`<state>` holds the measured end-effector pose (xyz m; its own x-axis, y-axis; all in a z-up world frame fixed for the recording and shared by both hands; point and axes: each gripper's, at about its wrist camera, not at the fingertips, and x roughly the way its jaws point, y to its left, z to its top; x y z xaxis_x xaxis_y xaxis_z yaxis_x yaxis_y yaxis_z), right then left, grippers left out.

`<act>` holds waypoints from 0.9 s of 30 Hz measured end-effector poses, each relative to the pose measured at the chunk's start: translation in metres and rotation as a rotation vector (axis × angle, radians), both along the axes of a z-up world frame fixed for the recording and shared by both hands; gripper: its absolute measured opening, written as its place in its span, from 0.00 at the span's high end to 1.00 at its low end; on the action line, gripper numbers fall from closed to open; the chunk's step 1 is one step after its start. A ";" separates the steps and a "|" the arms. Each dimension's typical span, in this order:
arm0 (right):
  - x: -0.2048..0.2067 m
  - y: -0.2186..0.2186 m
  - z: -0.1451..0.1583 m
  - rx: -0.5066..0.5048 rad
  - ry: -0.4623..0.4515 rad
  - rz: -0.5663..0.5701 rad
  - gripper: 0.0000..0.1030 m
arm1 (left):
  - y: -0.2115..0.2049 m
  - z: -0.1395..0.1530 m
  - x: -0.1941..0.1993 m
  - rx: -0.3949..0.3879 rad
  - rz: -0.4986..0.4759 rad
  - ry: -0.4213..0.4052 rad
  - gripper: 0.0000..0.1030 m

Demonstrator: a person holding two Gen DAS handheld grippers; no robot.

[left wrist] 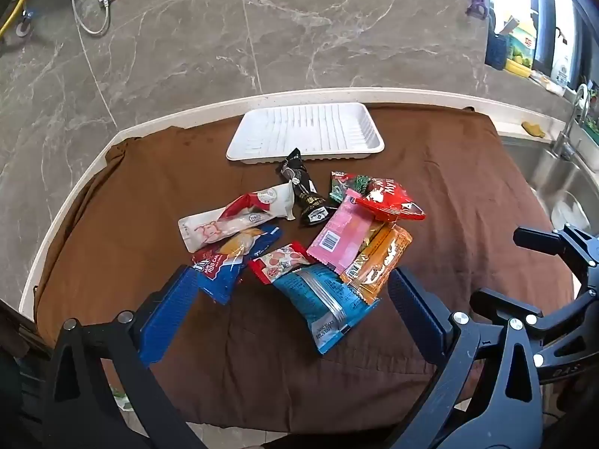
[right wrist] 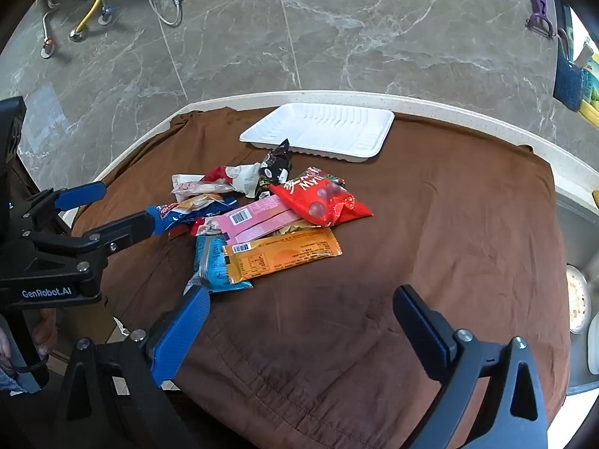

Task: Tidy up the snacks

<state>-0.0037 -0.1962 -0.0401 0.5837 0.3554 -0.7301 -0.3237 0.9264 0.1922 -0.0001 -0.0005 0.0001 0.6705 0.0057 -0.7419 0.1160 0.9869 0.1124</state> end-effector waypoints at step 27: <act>0.008 0.001 -0.010 -0.041 0.032 -0.020 0.02 | -0.001 -0.038 0.012 0.006 -0.005 0.128 0.00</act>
<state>0.0042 -0.1954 -0.0502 0.5666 0.3136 -0.7620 -0.2992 0.9399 0.1643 0.0124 -0.0017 -0.0375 0.5705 0.0070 -0.8213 0.1345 0.9857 0.1019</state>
